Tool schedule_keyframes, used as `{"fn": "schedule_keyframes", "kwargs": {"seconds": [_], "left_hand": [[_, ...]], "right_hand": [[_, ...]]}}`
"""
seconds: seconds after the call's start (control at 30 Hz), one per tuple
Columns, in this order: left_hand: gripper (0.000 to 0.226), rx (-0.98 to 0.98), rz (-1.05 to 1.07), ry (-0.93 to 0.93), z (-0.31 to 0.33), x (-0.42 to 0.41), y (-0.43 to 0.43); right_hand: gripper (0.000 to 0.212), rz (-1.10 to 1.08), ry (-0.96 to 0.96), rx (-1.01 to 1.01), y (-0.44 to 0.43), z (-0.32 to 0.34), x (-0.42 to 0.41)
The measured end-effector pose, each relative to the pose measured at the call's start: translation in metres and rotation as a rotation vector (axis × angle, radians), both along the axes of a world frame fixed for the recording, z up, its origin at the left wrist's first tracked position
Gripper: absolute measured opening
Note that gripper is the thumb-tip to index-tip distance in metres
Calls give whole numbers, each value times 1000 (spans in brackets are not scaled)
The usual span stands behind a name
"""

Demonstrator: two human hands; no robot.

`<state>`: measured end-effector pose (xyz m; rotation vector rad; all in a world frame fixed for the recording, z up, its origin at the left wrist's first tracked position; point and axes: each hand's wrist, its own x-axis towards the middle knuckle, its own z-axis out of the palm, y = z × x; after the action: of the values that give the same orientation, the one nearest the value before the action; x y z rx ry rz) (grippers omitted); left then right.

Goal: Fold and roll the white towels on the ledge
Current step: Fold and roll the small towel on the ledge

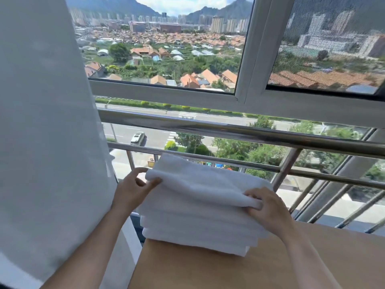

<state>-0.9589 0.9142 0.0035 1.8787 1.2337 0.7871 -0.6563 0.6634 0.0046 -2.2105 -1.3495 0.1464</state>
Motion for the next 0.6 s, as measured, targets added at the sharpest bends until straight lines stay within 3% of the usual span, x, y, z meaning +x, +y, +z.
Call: {"fn": "schedule_keyframes", "kwargs": {"seconds": [0.1, 0.33, 0.47, 0.6], "left_hand": [[47, -200, -50, -115, 11, 7, 2], [28, -447, -68, -229, 27, 31, 15], [24, -300, -132, -206, 31, 39, 13], [32, -106, -169, -382, 22, 34, 8]], "right_hand": [[20, 28, 97, -48, 1, 1, 7], [22, 52, 207, -97, 4, 2, 12], [28, 66, 115, -166, 7, 6, 10], [30, 88, -5, -102, 13, 12, 7]]}}
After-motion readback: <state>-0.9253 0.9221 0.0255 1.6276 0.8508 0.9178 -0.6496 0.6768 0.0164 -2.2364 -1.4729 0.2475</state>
